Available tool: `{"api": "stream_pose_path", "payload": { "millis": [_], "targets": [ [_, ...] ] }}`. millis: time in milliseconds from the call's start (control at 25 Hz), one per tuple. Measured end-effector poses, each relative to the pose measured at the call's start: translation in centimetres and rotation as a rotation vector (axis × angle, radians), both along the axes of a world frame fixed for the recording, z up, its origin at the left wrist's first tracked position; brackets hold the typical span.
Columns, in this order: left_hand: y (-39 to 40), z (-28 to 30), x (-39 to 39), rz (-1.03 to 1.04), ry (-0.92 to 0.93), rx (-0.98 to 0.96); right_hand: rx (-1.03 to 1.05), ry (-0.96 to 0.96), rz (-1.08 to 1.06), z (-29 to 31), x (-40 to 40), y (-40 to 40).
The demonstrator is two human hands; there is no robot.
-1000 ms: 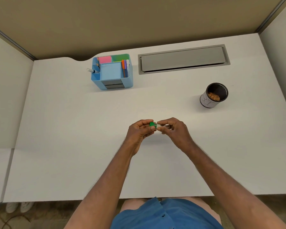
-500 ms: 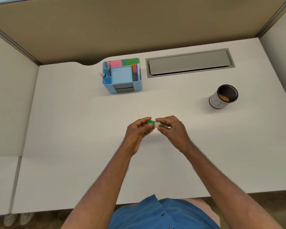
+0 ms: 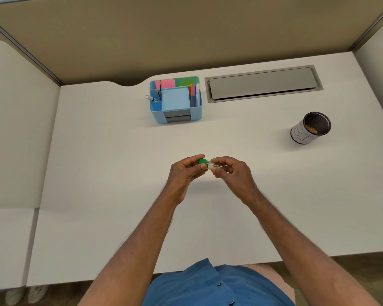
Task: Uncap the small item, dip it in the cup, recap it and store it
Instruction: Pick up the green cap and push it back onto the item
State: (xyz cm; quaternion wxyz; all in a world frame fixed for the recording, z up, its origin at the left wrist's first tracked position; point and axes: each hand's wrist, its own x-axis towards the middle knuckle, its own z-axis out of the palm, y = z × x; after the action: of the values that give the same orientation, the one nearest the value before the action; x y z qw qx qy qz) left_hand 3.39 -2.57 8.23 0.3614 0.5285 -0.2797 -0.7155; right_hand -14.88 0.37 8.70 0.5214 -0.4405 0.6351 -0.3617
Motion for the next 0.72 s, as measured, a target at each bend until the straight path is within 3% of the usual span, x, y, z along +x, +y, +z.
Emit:
{"api": "stream_pose_path", "payload": {
  "millis": [520,720],
  "targets": [
    [-1.3,0.1,2.5,-0.026,-0.018,-0.023,0.084,-0.201,-0.002,-0.4,1.9,-1.2],
    [-3.3,0.2,3.8,-0.023,-0.115,-0.060,-0.023,0.077,0.141,-0.1,3.5,-3.0]
  ]
}}
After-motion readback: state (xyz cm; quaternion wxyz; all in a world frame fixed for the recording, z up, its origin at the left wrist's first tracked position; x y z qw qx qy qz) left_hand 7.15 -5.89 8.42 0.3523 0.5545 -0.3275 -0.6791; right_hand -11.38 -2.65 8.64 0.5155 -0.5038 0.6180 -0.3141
